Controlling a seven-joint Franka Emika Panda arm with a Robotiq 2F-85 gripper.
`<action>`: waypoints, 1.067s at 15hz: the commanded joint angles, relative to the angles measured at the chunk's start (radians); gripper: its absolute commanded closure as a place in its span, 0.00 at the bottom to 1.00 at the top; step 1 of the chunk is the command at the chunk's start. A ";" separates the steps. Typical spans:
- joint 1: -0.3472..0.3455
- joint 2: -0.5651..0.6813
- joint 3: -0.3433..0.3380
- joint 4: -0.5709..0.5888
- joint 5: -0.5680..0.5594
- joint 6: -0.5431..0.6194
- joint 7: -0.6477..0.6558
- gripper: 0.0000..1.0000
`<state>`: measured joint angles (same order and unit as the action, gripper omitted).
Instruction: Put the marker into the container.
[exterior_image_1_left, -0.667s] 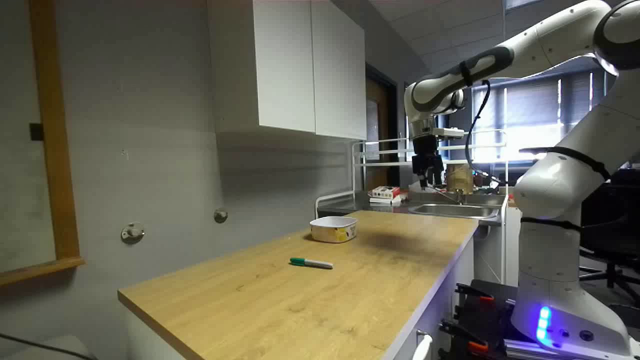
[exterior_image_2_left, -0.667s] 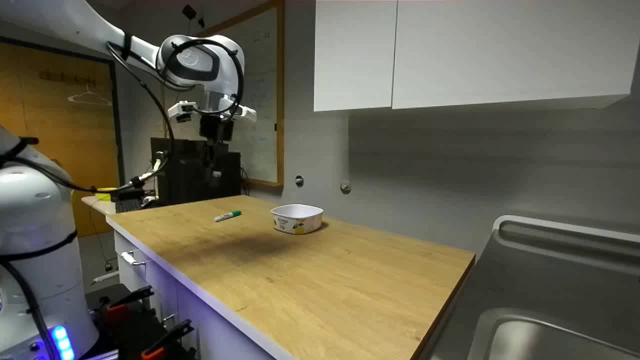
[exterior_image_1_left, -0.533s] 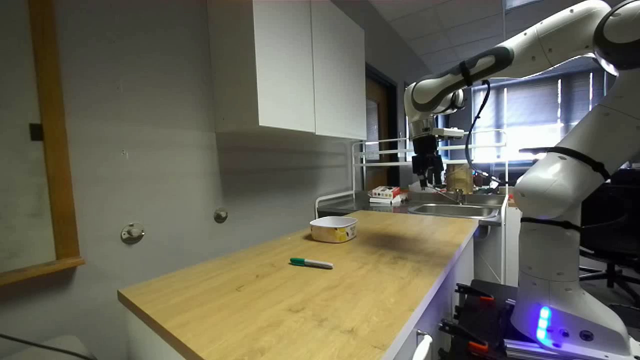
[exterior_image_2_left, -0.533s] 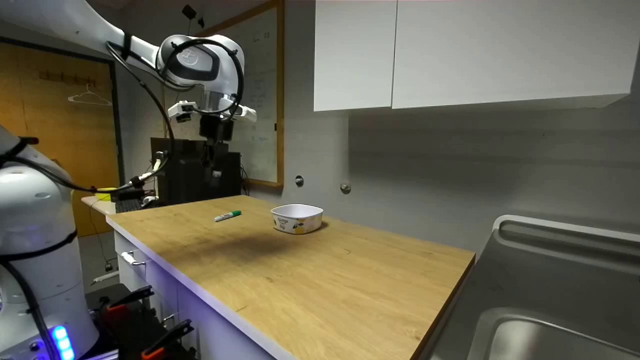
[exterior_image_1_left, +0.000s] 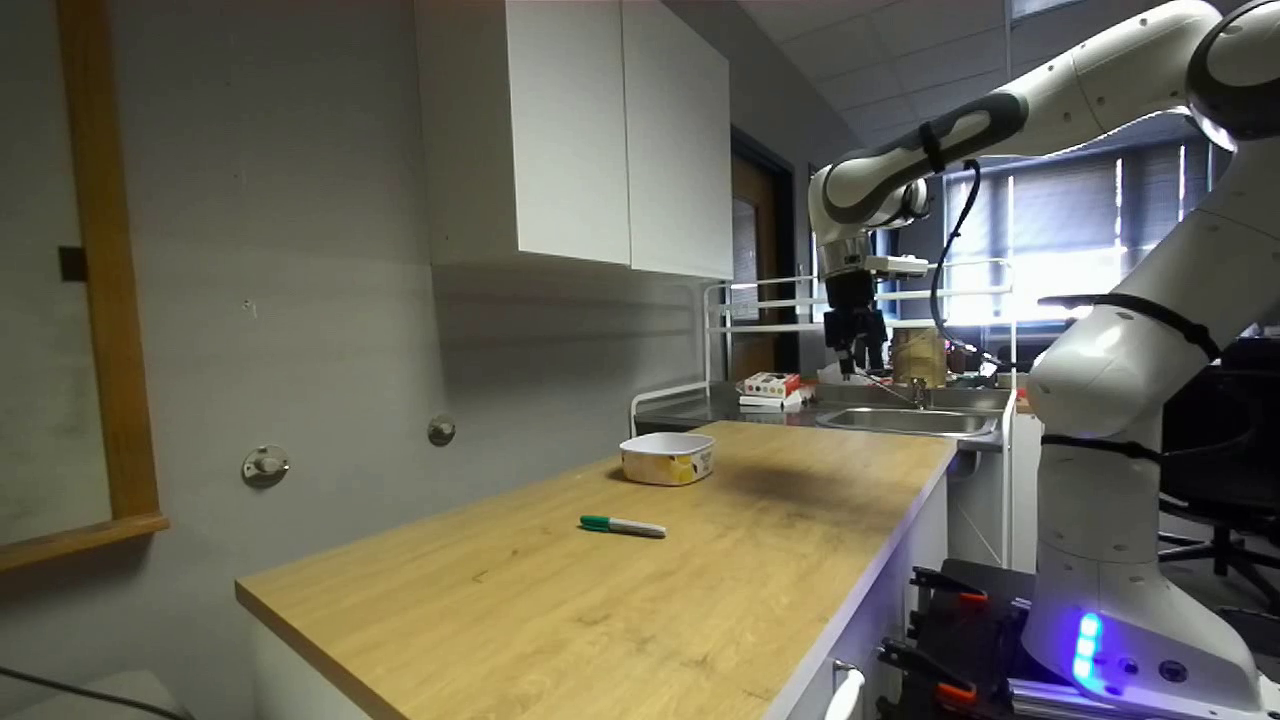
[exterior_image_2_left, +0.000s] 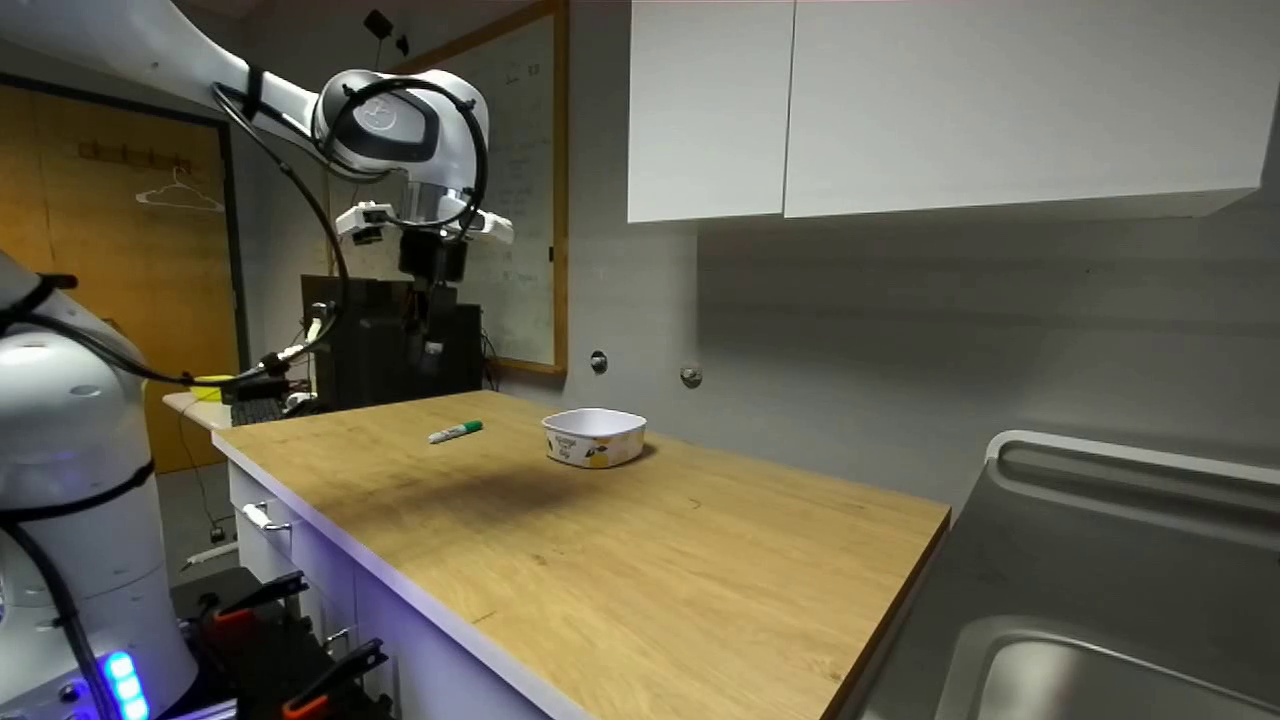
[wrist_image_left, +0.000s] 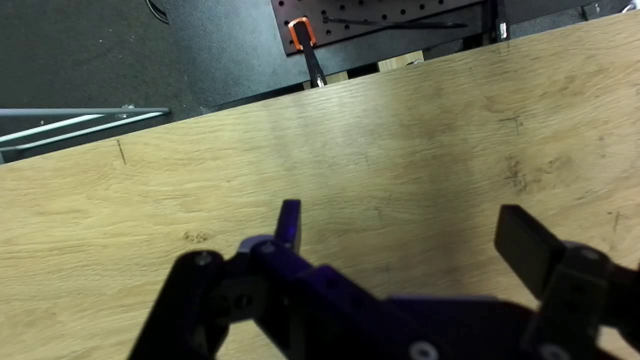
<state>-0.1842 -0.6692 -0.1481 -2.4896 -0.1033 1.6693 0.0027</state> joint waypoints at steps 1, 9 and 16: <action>0.003 0.005 0.000 0.004 0.005 -0.001 0.006 0.00; 0.104 0.096 0.167 -0.006 0.034 0.087 0.135 0.00; 0.255 0.324 0.397 0.030 0.005 0.170 0.337 0.00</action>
<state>0.0266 -0.4528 0.1835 -2.4963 -0.0793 1.8224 0.2634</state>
